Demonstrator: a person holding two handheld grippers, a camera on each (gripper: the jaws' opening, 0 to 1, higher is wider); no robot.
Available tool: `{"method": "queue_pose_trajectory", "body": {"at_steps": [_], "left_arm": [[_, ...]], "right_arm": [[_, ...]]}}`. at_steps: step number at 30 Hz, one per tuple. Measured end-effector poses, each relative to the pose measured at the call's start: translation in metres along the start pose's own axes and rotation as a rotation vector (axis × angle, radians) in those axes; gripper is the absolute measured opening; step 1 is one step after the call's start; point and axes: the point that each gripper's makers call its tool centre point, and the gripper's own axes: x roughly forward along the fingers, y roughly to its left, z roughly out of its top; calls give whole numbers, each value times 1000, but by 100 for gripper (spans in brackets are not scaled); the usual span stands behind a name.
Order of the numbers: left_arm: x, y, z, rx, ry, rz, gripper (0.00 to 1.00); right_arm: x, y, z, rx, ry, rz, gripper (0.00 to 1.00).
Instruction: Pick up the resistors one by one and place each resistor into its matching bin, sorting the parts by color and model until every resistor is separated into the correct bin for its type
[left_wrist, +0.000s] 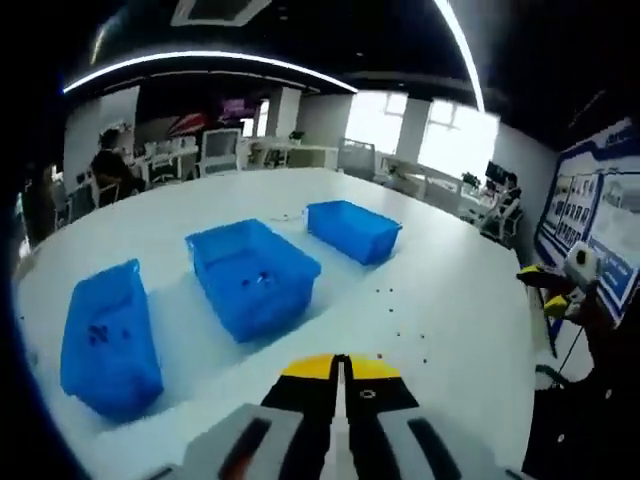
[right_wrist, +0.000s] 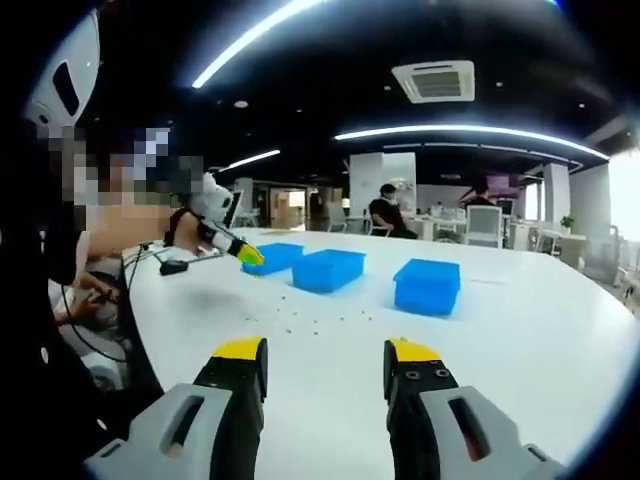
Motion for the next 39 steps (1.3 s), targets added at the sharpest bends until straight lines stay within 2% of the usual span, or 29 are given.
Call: {"method": "queue_pose_trajectory", "body": {"at_steps": [3,4,6,8,10,11,14,17,18,21,24,28,29,33,35,38,39], "left_arm": [[-24,-11,25,38,-148,34,6],[-27,-12,27,43,-163,36,6],[-52,-17,39,69,-269,85,6],[-64,-23,41,60,-314,94,6],[-78,-26,41,57,-354,135,6],[-83,-29,37,68,-357,155,6],[-98,-37,31,46,-437,223,6],[-105,-39,21,33,-467,288,6],[-106,-39,21,32,-473,301,6],[-109,-34,31,8,-544,347,6],[-105,-32,41,4,-570,349,6],[-83,-18,61,-10,-590,340,6],[-75,-11,64,-6,-571,356,6],[-39,11,88,11,-553,344,6],[-23,25,96,44,-524,379,6],[-2,38,107,33,-509,379,6],[5,45,108,46,-488,398,6]], "right_arm": [[2,4,3,-9,0,10,48],[2,5,4,-11,-1,12,48],[3,6,6,-16,-2,16,48],[4,7,7,-21,-4,18,48],[4,8,10,-27,-7,16,48],[3,7,11,-30,-11,12,48],[2,5,15,-33,-22,-3,48],[1,2,19,-32,-30,-14,48],[1,2,19,-34,-30,-14,48],[2,4,20,-42,-28,-7,48],[2,5,21,-46,-33,-2,48],[0,7,25,-41,-49,-2,48],[0,7,25,-41,-50,-2,48],[-5,5,25,-38,-58,-9,48],[-8,3,26,-37,-61,-16,48],[-12,-1,26,-32,-67,-28,48],[-13,-2,26,-29,-66,-33,47]]}}
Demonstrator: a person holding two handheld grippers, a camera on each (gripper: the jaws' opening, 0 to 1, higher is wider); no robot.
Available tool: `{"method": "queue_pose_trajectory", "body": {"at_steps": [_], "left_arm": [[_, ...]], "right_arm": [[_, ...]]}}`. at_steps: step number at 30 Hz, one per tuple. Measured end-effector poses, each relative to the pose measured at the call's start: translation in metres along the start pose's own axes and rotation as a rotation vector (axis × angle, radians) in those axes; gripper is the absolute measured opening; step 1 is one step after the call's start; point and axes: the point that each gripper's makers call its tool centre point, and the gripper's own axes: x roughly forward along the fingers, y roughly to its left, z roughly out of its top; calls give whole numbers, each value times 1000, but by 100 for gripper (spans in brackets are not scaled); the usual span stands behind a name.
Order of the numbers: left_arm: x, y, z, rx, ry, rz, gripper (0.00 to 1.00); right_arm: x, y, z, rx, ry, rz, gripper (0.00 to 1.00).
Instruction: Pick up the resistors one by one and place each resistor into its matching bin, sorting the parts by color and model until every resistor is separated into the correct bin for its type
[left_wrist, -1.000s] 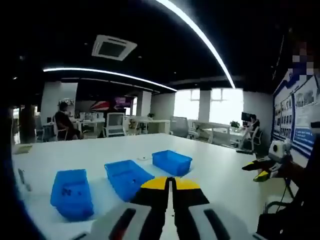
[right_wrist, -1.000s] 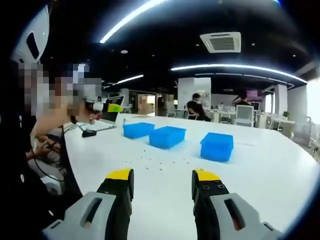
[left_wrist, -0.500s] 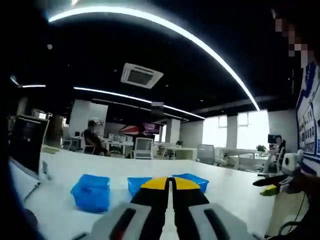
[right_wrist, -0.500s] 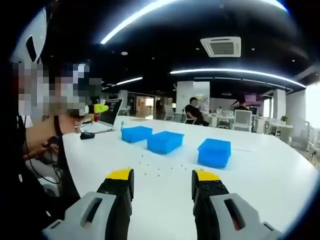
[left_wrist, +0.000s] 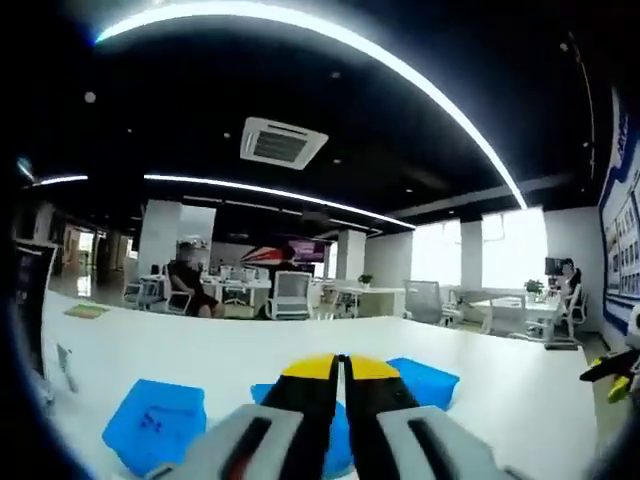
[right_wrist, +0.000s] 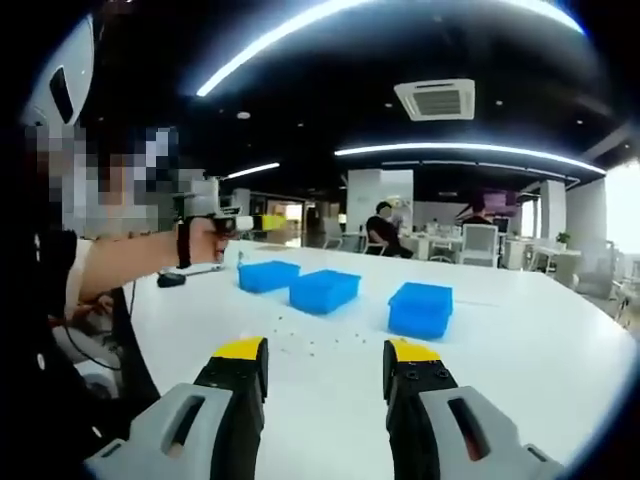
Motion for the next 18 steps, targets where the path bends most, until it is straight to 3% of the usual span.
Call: {"method": "queue_pose_trajectory", "body": {"at_steps": [8,15,16,18], "left_arm": [[57,19,-10,14,66,33,6],[73,20,-17,21,87,40,6],[74,20,-19,29,90,42,8],[75,18,-24,36,99,27,23]], "right_arm": [[-7,-8,-4,13,1,-28,47],[-8,-10,-4,17,-2,-36,47],[-8,-10,-4,18,-2,-36,47],[-8,-9,-4,17,-2,-34,48]]}}
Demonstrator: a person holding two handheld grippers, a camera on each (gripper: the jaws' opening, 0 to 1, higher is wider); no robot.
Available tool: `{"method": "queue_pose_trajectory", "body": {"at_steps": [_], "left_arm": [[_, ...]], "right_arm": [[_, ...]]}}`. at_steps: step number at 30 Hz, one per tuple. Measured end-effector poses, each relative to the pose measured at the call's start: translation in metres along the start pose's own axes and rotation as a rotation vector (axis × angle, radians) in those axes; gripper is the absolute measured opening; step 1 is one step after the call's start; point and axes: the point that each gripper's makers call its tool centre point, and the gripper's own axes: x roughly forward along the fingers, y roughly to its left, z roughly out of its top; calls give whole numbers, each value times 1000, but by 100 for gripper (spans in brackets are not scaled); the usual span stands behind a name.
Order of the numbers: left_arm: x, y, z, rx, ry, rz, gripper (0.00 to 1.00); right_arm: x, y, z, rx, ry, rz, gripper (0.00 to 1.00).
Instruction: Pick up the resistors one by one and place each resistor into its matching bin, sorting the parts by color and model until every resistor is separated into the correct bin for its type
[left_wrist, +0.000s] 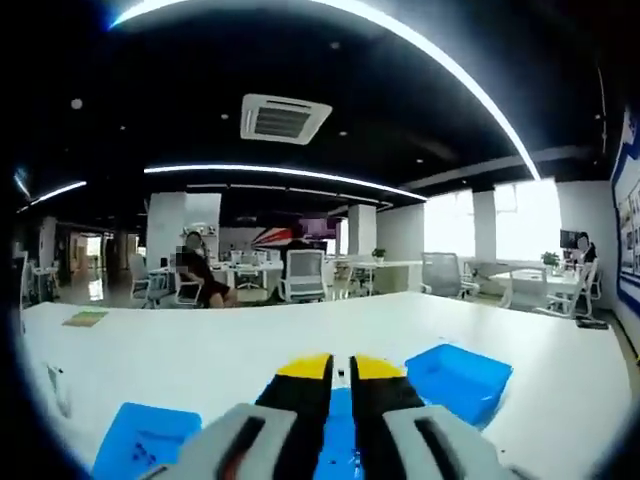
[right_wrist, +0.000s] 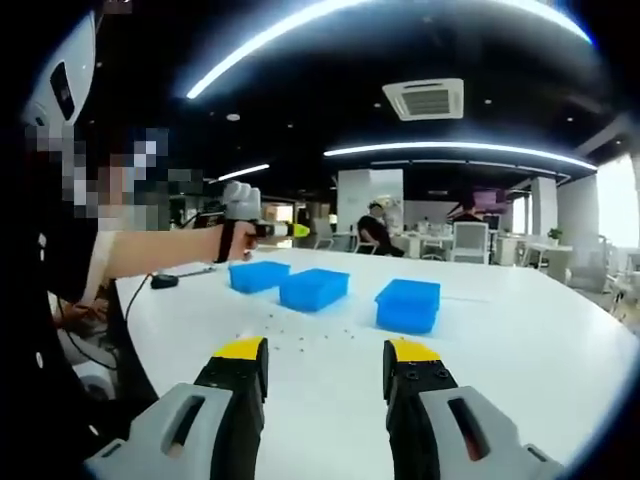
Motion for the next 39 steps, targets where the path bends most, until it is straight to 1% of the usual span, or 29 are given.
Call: {"method": "queue_pose_trajectory", "body": {"at_steps": [2,3,6,8,10,15,17,19,21,22,23,26,30,31,32,34,35,39], "left_arm": [[-3,-4,-4,-6,13,-22,39],[-5,-4,-7,4,26,-29,42],[-16,-1,-9,14,25,-23,45],[-28,-1,-9,4,18,-32,45],[-41,-1,-10,7,26,-31,44],[-97,-18,-9,-13,-12,-58,45],[-119,-25,-9,-13,-18,-75,47],[-140,-31,-6,-30,-41,-82,48],[-157,-35,-7,-38,-53,-86,49],[-167,-38,-10,-31,-52,-91,50],[-176,-41,-16,-18,-33,-103,50],[-204,-42,-32,-35,-13,-94,51],[-235,-31,-50,-54,17,-57,52],[-243,-26,-55,-63,25,-44,52],[-248,-24,-57,-69,28,-37,52],[-266,-19,-63,-84,36,-20,52],[-273,-19,-65,-110,37,-12,52],[-292,-18,-73,-94,59,10,53]], "right_arm": [[0,1,0,0,-1,2,48],[0,1,1,1,-2,3,48],[2,1,0,2,-1,7,48],[4,3,0,0,0,13,48],[6,4,1,-3,-1,19,48],[13,6,5,-9,-10,37,48],[15,7,6,-16,-9,46,48],[18,8,8,-22,-10,53,48],[19,8,9,-26,-12,57,48],[20,8,10,-28,-13,59,48],[22,8,10,-31,-12,62,48],[24,7,11,-39,-9,68,48],[27,5,11,-47,-2,73,48],[27,5,11,-49,0,75,48],[27,5,10,-51,2,76,48],[28,4,10,-52,3,77,48],[29,4,10,-51,3,77,48],[30,5,11,-49,-1,75,48]]}}
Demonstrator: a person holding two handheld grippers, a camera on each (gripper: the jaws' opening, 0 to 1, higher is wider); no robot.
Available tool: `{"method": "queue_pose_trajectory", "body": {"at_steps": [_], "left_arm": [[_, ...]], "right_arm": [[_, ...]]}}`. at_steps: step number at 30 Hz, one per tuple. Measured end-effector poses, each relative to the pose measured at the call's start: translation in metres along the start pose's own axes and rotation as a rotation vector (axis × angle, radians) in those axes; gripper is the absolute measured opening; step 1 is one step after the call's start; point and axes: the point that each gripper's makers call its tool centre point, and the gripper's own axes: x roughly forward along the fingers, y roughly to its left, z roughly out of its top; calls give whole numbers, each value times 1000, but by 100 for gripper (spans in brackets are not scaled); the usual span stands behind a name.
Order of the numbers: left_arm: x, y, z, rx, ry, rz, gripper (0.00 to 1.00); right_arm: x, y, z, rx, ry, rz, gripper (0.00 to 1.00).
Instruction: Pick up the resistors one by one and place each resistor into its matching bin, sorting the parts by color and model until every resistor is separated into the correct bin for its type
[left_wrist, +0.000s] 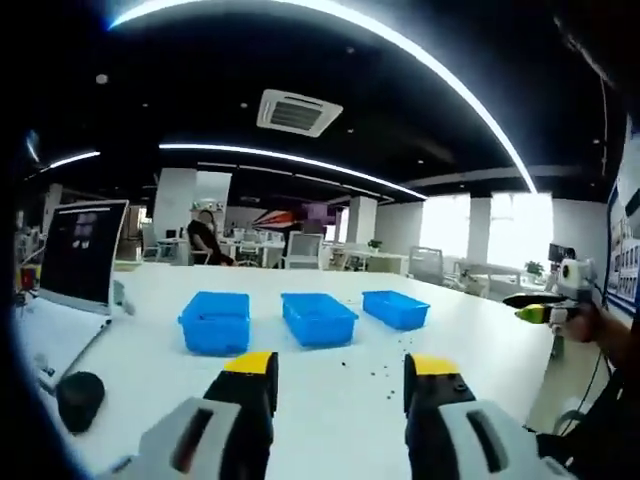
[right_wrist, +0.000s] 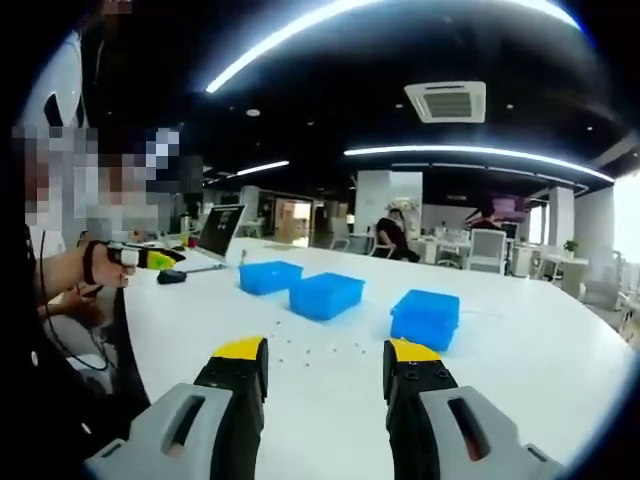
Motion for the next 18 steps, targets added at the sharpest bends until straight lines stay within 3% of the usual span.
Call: {"method": "queue_pose_trajectory", "body": {"at_steps": [3,6,9,13,16,18], "left_arm": [[-6,0,-3,-14,13,2,54],[2,-10,-4,-58,28,-54,55],[21,-18,-11,-75,104,-92,55],[51,-41,-13,-187,227,-169,53],[74,-45,-13,-84,297,-163,50],[88,-46,-17,-72,365,-150,47]], "right_arm": [[1,3,0,1,0,3,48],[0,5,-2,2,4,9,48],[-1,8,-4,12,-1,13,48],[-2,15,-10,8,12,19,47],[-4,18,-13,20,13,25,47],[-5,19,-13,25,12,26,47]]}}
